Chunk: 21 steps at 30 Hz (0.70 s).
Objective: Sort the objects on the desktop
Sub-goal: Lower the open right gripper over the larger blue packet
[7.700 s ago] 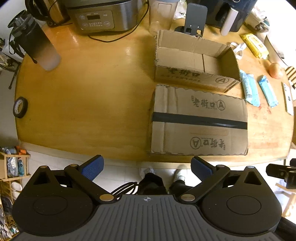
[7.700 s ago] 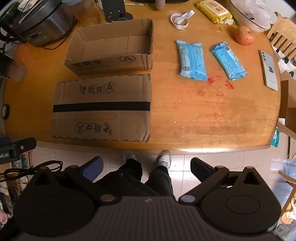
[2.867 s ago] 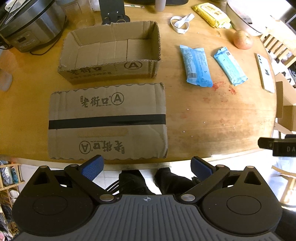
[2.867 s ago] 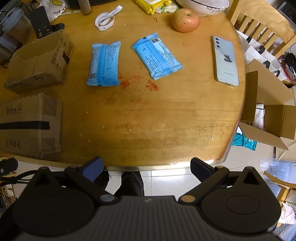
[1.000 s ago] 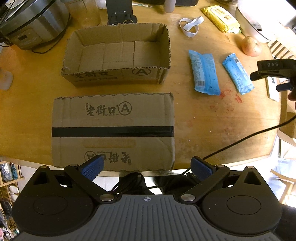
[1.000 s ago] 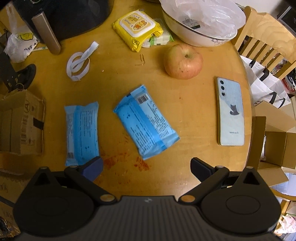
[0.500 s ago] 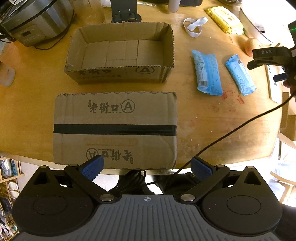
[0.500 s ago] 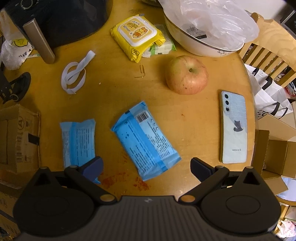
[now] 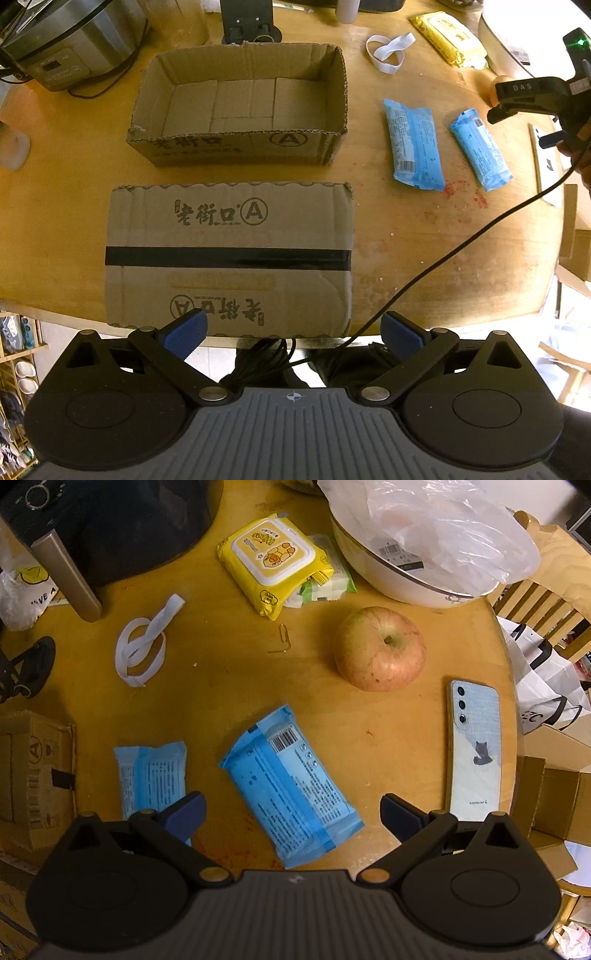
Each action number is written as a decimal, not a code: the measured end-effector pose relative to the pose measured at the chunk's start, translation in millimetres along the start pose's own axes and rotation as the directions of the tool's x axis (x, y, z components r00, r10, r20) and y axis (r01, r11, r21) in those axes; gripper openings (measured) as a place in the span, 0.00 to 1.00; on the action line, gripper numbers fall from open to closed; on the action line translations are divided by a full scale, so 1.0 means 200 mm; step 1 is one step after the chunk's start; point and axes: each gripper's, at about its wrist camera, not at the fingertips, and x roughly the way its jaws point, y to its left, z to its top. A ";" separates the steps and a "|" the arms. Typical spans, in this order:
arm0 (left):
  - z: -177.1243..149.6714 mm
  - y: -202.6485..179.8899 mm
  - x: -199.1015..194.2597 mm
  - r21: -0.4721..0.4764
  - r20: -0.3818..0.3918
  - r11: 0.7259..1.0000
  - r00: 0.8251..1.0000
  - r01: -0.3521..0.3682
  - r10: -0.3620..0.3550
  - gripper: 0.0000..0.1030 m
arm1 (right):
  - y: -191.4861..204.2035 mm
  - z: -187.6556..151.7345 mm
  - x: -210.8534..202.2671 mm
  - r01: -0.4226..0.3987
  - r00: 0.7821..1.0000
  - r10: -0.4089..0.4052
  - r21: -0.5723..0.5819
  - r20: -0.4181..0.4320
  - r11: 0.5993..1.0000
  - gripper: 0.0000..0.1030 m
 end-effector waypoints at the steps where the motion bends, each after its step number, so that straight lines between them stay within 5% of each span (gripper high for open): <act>1: 0.00 0.00 0.00 0.000 0.000 1.000 1.000 0.000 0.000 1.00 | 0.00 0.01 0.00 -0.004 1.000 0.004 0.002 0.000 1.000 1.00; 21: 0.01 -0.01 0.01 0.004 -0.006 1.000 1.000 0.002 -0.002 1.00 | -0.01 0.07 0.09 -0.046 0.999 0.045 -0.110 -0.018 0.993 1.00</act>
